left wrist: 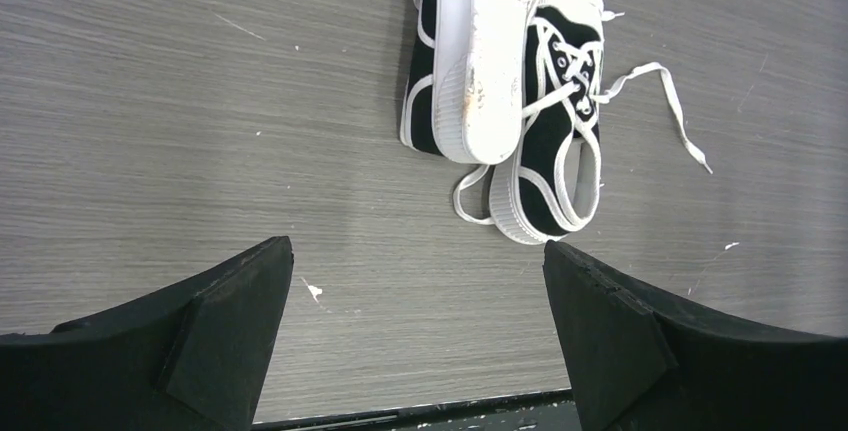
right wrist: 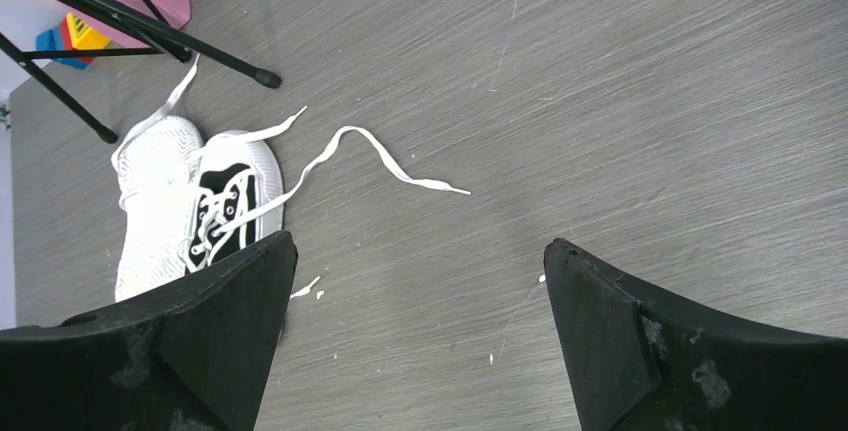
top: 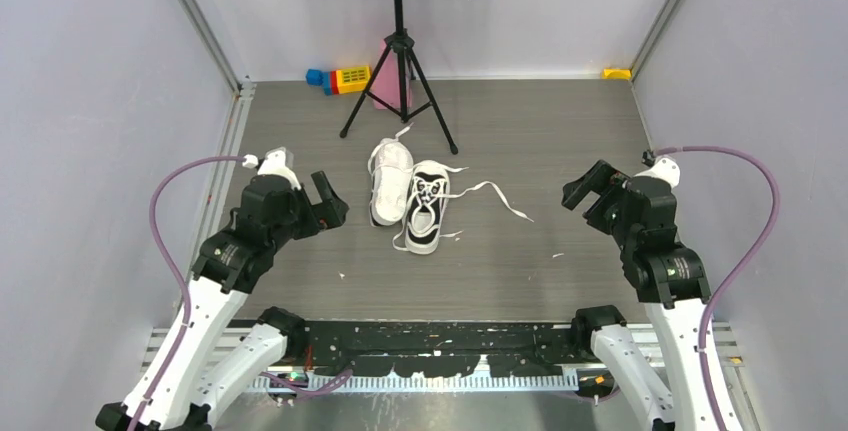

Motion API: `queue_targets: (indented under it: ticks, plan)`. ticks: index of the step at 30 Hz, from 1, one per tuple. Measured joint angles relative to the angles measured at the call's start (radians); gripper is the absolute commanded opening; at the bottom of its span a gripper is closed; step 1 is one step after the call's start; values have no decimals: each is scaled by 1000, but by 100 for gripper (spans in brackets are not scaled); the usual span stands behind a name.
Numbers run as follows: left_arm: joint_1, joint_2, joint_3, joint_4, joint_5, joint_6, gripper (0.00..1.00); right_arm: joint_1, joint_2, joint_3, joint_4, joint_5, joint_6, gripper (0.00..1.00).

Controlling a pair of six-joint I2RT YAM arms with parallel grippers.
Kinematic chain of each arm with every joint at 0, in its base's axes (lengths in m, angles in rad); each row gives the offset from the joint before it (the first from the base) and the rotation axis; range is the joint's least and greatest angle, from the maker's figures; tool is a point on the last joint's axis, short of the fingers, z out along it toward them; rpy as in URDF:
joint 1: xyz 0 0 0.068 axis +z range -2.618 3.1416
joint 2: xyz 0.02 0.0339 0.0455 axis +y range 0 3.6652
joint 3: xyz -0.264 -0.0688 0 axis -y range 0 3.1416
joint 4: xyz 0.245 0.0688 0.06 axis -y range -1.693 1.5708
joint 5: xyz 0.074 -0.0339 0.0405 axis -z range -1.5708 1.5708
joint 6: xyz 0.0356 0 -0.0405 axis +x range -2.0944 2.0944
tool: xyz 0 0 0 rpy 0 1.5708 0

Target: Tie the shoes

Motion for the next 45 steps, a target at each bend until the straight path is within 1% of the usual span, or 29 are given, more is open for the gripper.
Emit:
queue_targets:
  ticks: [5, 8, 11, 14, 16, 19, 21, 24, 26, 30, 32, 35, 37, 39, 42, 43, 45]
  plan:
    - [0, 0, -51, 26, 18, 0, 100, 0, 29, 0, -3, 5, 1, 99]
    - [0, 0, -70, 48, 45, 2, 100, 0, 62, 0, -4, -19, -6, 99]
    - [0, 11, -105, 100, 104, 4, 100, 0, 118, -1, 3, -68, -8, 99]
    - [0, 42, -160, 172, 185, 4, 100, 13, 176, -22, 49, -144, 5, 99]
    - [0, 73, -198, 222, 234, 2, 100, 63, 220, -49, 98, -168, 28, 99]
    - [0, 143, -250, 297, 288, -2, 100, 204, 302, -78, 159, -163, 62, 99]
    - [0, 184, -273, 332, 313, -5, 100, 309, 365, -80, 206, -139, 87, 95]
    - [0, 226, -279, 385, 339, -9, 100, 418, 471, -72, 278, -109, 114, 91]
    - [0, 246, -279, 424, 350, -10, 100, 469, 547, -57, 319, -93, 130, 87]
    - [0, 296, -279, 491, 356, -23, 100, 550, 713, 4, 397, -65, 154, 86]
    - [0, 317, -279, 513, 355, -26, 100, 581, 775, 37, 431, -56, 160, 85]
    - [0, 349, -278, 542, 346, -26, 100, 617, 845, 79, 467, -43, 164, 82]
    - [0, 370, -277, 550, 336, -25, 100, 637, 892, 109, 485, -35, 166, 77]
    - [0, 398, -270, 553, 327, -22, 100, 651, 941, 134, 500, -28, 168, 76]
    - [0, 436, -255, 558, 317, -22, 100, 664, 1009, 151, 517, -18, 173, 70]
    - [0, 449, -247, 558, 314, -22, 100, 666, 1029, 152, 523, -16, 175, 65]
    - [0, 480, -225, 560, 311, -21, 100, 669, 1070, 152, 533, -10, 181, 46]
